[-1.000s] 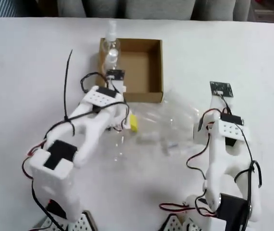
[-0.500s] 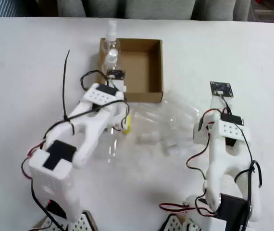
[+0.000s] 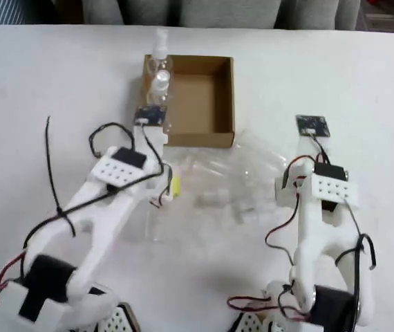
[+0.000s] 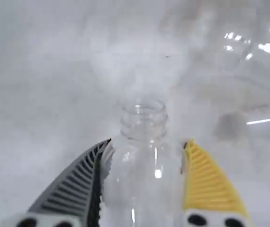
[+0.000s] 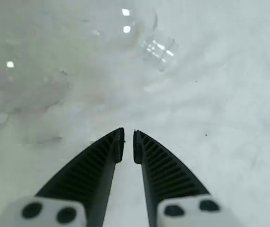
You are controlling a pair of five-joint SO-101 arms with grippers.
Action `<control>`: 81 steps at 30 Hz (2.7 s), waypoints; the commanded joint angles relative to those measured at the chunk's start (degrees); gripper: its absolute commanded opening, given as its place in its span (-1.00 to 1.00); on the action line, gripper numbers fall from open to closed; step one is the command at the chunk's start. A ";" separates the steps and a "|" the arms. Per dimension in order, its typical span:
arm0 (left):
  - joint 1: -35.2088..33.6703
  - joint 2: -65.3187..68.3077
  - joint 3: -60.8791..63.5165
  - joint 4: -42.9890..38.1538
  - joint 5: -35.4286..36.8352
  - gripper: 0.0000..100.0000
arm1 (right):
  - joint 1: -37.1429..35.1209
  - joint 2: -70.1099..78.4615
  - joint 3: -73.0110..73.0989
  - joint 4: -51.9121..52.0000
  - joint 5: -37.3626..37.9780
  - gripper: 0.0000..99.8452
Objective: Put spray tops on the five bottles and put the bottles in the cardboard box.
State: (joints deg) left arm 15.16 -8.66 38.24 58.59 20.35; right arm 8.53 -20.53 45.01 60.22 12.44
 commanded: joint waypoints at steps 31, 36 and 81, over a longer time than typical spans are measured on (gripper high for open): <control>-27.56 -6.11 11.78 -8.26 -11.78 -0.96 | -33.71 -4.26 9.23 -14.73 44.75 -0.62; -27.56 -6.11 11.78 -8.26 -11.78 -0.96 | -34.59 0.84 9.32 -16.31 49.85 -0.62; -20.62 -15.78 11.96 -8.35 -11.43 -0.96 | -24.13 -24.57 -15.03 7.16 -1.93 -0.97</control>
State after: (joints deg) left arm -7.69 -14.64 50.29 50.42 9.27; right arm -14.68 -40.75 32.62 67.08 8.75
